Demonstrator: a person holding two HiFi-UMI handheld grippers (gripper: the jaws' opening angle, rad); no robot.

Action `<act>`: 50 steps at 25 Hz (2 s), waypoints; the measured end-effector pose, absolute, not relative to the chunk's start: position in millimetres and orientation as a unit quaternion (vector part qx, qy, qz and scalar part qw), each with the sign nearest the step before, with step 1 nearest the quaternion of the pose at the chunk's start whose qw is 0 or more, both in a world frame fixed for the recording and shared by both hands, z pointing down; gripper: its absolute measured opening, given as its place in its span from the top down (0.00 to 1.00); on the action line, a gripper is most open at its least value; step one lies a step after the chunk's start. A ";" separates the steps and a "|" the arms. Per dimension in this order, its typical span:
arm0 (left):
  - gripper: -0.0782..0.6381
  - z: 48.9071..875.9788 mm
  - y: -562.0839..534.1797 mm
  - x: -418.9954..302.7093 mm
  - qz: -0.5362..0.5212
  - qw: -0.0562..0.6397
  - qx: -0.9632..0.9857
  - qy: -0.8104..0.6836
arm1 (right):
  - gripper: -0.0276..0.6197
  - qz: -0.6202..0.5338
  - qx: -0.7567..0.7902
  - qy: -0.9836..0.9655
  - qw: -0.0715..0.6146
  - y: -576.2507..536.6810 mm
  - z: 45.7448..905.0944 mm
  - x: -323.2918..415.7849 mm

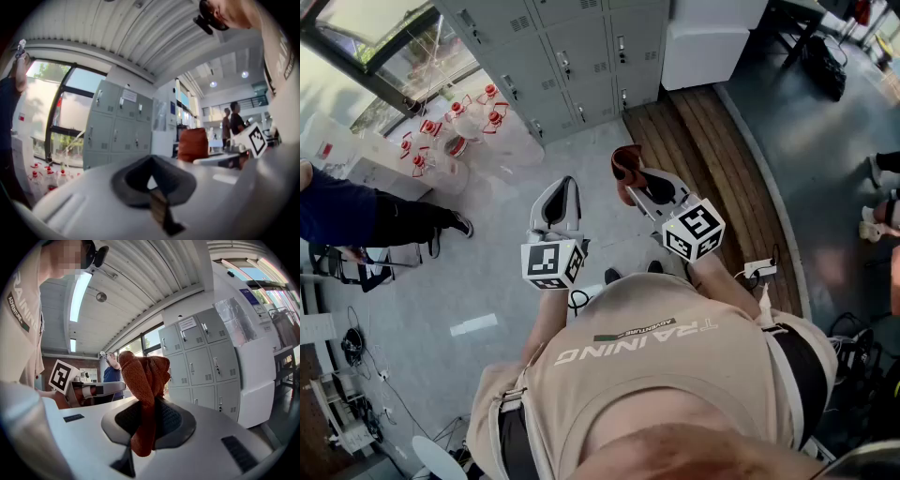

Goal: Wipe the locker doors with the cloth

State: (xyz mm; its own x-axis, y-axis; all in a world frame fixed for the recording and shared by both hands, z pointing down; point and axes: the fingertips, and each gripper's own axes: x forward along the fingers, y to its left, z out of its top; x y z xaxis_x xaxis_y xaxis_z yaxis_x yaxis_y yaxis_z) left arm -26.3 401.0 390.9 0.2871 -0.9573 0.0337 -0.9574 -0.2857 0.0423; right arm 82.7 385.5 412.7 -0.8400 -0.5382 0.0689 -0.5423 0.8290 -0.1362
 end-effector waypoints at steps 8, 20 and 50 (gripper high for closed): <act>0.89 388.0 390.0 -63.3 -0.012 0.023 0.797 -0.604 | 0.85 0.069 0.276 -0.958 0.022 382.1 413.9 49.2; 0.89 415.0 354.7 -96.3 -0.002 0.041 0.817 -0.575 | 0.85 0.079 0.341 -0.936 0.031 345.8 435.3 37.7; 0.89 421.1 62.4 -72.3 0.018 0.050 0.784 -0.618 | 0.85 0.083 0.289 -0.953 0.046 41.7 467.0 58.5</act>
